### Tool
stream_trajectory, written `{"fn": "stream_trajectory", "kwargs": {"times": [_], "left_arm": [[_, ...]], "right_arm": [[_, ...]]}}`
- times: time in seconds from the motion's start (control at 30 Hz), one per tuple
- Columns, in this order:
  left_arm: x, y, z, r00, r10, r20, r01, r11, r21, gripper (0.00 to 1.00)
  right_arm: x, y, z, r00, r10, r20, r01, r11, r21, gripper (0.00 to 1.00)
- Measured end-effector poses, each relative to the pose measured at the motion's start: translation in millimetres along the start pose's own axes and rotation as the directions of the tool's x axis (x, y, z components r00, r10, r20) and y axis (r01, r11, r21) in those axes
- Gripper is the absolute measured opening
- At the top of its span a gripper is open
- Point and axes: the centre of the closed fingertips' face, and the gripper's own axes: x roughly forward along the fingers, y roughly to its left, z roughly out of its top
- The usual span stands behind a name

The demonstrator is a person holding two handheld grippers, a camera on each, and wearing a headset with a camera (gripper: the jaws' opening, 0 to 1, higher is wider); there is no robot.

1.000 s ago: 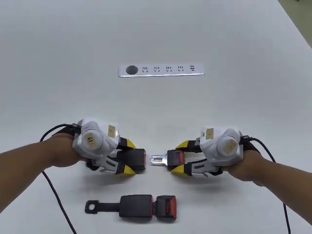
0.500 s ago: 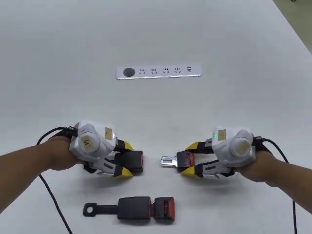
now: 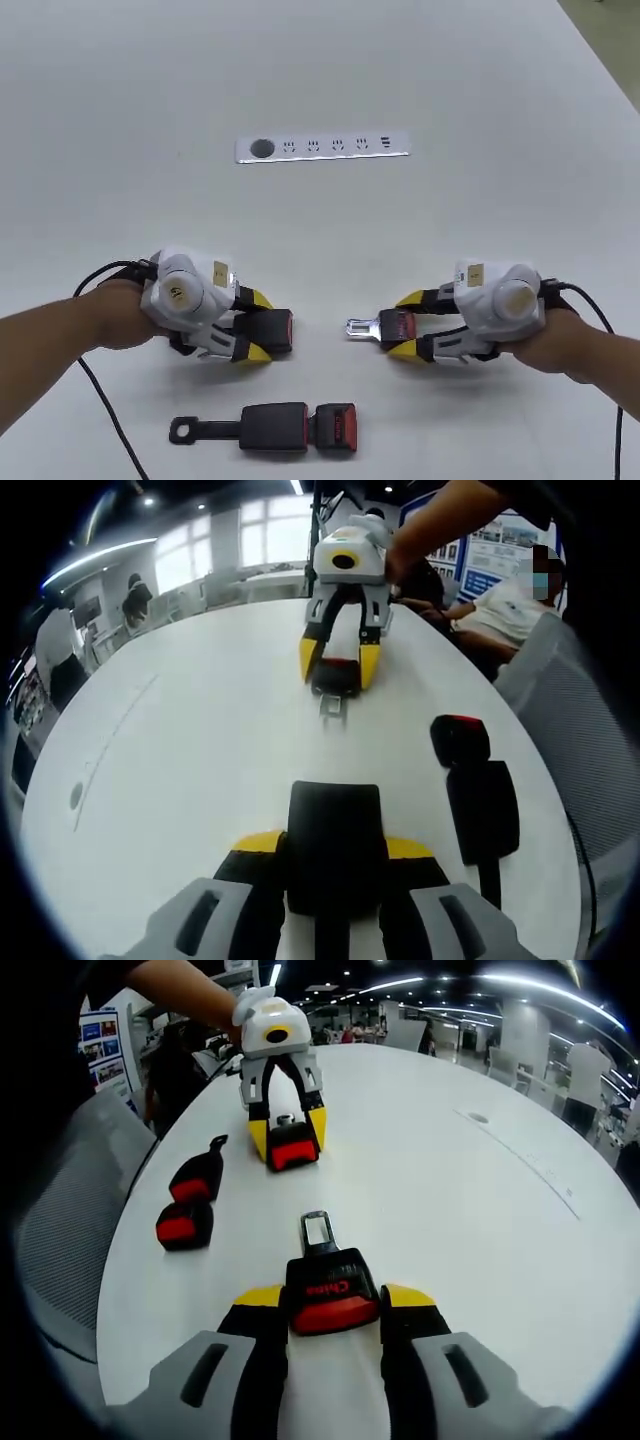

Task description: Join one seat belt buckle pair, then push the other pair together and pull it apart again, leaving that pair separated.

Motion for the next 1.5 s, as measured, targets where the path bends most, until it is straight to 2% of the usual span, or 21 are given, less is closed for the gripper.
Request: {"fn": "stream_trajectory", "kwargs": {"times": [0.5,0.6,0.67,0.7,0.73,0.77,0.83,0.93,1.03,1.07,1.1,1.17,1.2,1.23,1.27,1.3,1.33,1.37,1.43,1.5], "left_arm": [[0.8,2.5,-0.8,0.9996,0.009,-0.027,-0.009,1.0,-0.002,0.37],[1.5,-0.1,-0.4,0.9996,0.002,-0.029,-0.003,1.0,-0.019,0.41],[1.7,-2.6,0.2,0.9996,-0.005,-0.028,0.004,0.999,-0.038,0.49],[1.2,-3.1,-0.5,0.9993,-0.001,-0.038,0.0,0.999,-0.049,0.53],[1.1,-2.4,0.3,0.9993,0.004,-0.037,-0.006,0.999,-0.046,0.58],[-0.3,-1.4,1.5,0.9994,0.013,-0.031,-0.014,0.999,-0.051,0.61],[-3.9,1.3,7.3,0.9994,0.035,-0.001,-0.035,0.995,-0.093,0.63],[-9.4,4.1,9.7,0.9979,0.064,-0.001,-0.064,0.992,-0.109,0.65],[-17.1,9.6,15.2,0.9923,0.123,0.021,-0.117,0.979,-0.168,0.7],[-21.7,13.1,15.3,0.9873,0.158,0.018,-0.151,0.967,-0.207,0.72],[-24.7,15.8,15.8,0.9835,0.179,0.024,-0.17,0.96,-0.221,0.74],[-34.7,21.0,17.5,0.97,0.239,0.046,-0.218,0.938,-0.271,0.76],[-42.2,21.0,22.1,0.9615,0.267,0.066,-0.235,0.923,-0.303,0.76],[-44.5,21.8,22.1,0.9582,0.278,0.067,-0.245,0.919,-0.31,0.76],[-44.2,25.5,12.4,0.9488,0.307,0.073,-0.267,0.903,-0.337,0.76],[-49.8,27.0,10.4,0.94,0.33,0.087,-0.279,0.891,-0.358,0.76],[-53.5,27.0,9.2,0.9352,0.342,0.093,-0.286,0.883,-0.372,0.76],[-60.0,25.9,7.8,0.9273,0.362,0.096,-0.3,0.872,-0.386,0.77],[-67.4,22.4,4.6,0.9203,0.381,0.091,-0.312,0.854,-0.417,0.79],[-79.1,17.3,3.2,0.9022,0.419,0.101,-0.336,0.83,-0.445,0.81]], "right_arm": [[1.9,1.6,3.2,1.0,0.008,0.004,-0.008,1.0,0.001,0.36],[2.6,2.0,3.6,1.0,-0.003,0.001,0.003,1.0,0.004,0.37],[1.6,-0.3,2.6,0.9995,-0.031,-0.009,0.032,0.999,0.031,0.39],[0.9,0.6,4.8,0.9992,-0.041,0.004,0.041,0.997,0.067,0.42],[0.2,-1.2,7.3,0.9981,-0.059,0.02,0.056,0.994,0.099,0.47],[-1.6,-4.9,8.4,0.9964,-0.081,0.023,0.078,0.99,0.116,0.56],[-3.3,-11.7,13.2,0.9909,-0.115,0.069,0.107,0.987,0.12,0.66],[-12.8,-15.8,14.6,0.9836,-0.17,0.059,0.16,0.977,0.143,0.66],[-16.1,-17.7,16.0,0.9753,-0.205,0.082,0.188,0.966,0.177,0.71],[-19.3,-19.5,16.9,0.9696,-0.228,0.088,0.208,0.959,0.193,0.71],[-22.4,-21.7,18.0,0.9632,-0.252,0.095,0.228,0.952,0.206,0.71],[-30.0,-22.7,25.1,0.9481,-0.292,0.126,0.251,0.931,0.263,0.71],[-36.4,-22.8,29.0,0.939,-0.317,0.133,0.272,0.921,0.28,0.72],[-38.6,-22.7,30.7,0.9354,-0.326,0.137,0.278,0.917,0.286,0.73],[-41.4,-23.9,31.6,0.9226,-0.357,0.148,0.299,0.903,0.309,0.73],[-40.6,-23.5,28.3,0.9165,-0.372,0.148,0.309,0.892,0.329,0.73],[-42.1,-22.7,28.8,0.9118,-0.382,0.152,0.314,0.886,0.341,0.74],[-46.3,-20.4,32.3,0.9021,-0.399,0.165,0.323,0.877,0.356,0.74],[-47.9,-20.9,29.4,0.8957,-0.413,0.166,0.332,0.868,0.368,0.76],[-54.2,-18.5,33.4,0.8806,-0.438,0.181,0.345,0.854,0.391,0.78]]}}
